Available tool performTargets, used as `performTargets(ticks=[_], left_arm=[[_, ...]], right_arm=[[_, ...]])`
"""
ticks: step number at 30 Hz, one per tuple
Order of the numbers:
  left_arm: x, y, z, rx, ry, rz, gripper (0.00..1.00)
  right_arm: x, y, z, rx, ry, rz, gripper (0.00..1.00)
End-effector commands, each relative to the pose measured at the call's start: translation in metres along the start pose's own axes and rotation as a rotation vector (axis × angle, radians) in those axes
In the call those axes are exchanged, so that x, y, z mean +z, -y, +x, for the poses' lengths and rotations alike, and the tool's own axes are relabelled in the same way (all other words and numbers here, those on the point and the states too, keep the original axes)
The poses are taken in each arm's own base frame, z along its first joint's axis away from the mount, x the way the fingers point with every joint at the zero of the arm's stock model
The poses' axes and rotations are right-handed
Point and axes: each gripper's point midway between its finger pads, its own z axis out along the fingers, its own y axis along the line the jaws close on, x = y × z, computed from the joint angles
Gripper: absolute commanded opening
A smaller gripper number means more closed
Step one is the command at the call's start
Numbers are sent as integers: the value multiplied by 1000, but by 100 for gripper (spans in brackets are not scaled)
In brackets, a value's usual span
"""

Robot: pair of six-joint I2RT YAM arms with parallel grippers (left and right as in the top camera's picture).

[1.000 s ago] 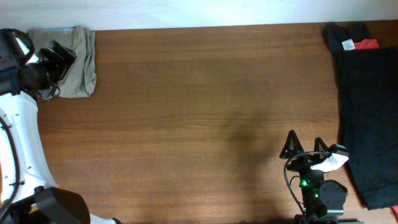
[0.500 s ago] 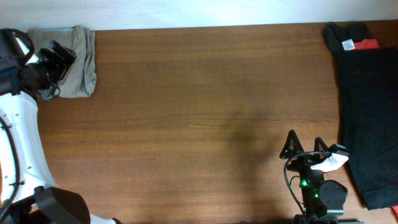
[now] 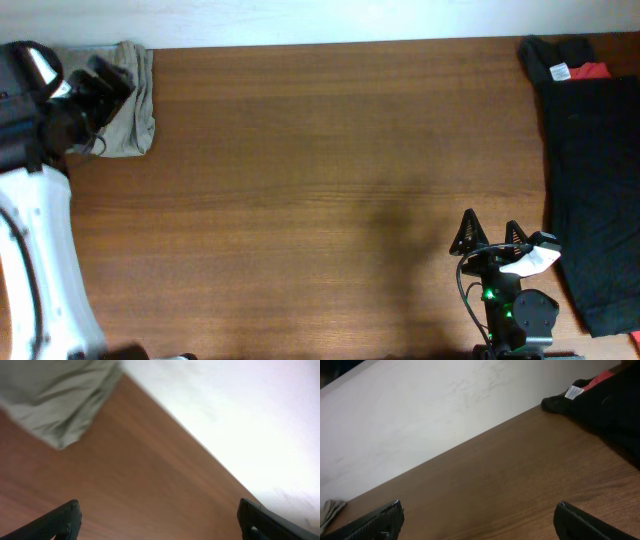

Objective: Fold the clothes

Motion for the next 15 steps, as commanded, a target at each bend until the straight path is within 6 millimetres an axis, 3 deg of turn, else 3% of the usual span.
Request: performTargets(ticks=[1,4,6,8,10,11,15], left_arm=[[-50,61,23,121,43,146,99],[-77,98,56,202,22,249,99],[-89,105,73,229,9,284,99],[-99,99,86,237,5,293,99],[-105,85,100,235,-2,286,99],[-105,48,116,224,44,204,99],[-102,-17,146,212,115,80,99]], right_arm=[[0,1,2,-8,0,5,99],[0,1,2,-8,0,5,99],[0,1,2,-8,0,5,99],[0,1,2,-8,0,5,98],[0,1,2,-8,0,5,99],[0,1,2,-8,0,5,99],[0,1,2,-8,0,5,99]])
